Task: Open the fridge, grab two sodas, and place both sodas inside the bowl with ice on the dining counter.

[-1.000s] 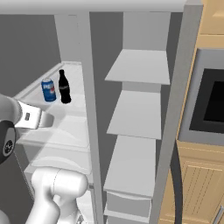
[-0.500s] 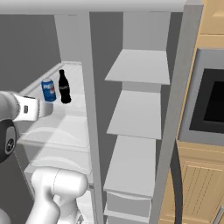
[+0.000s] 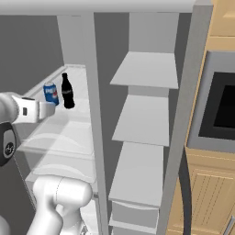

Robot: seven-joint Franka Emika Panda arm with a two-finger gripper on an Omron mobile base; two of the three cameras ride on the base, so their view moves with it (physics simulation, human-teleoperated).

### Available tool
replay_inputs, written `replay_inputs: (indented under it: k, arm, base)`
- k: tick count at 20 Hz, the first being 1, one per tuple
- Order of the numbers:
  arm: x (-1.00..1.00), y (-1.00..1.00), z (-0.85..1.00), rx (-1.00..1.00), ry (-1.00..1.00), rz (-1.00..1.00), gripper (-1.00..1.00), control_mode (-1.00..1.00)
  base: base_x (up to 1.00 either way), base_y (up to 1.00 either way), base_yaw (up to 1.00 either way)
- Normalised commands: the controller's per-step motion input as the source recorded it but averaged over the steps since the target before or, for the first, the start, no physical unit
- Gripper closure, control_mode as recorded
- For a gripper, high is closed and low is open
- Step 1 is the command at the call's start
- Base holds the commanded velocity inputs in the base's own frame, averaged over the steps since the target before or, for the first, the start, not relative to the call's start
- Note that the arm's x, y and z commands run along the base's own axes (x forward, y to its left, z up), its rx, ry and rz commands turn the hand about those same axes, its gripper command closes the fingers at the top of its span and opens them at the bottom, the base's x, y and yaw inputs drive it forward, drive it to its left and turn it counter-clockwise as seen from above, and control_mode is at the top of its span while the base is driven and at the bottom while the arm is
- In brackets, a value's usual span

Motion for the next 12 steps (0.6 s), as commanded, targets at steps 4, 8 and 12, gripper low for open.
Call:
replay_inputs:
  k: [4,8,12]
  arm:
    - [0.15,0.0,0.06,0.0,-0.09,-0.01,-1.0,-1.0]
    - [0.28,0.0,0.04,0.0,-0.04,0.0,-1.0,-1.0]
    - [0.26,-0.02,0.01,0.0,-0.01,0.0,-1.0,-1.0]
  base:
    - [0.0,0.0,0.0]
    - [0.0,0.0,0.0]
    - [0.0,0.0,0.0]
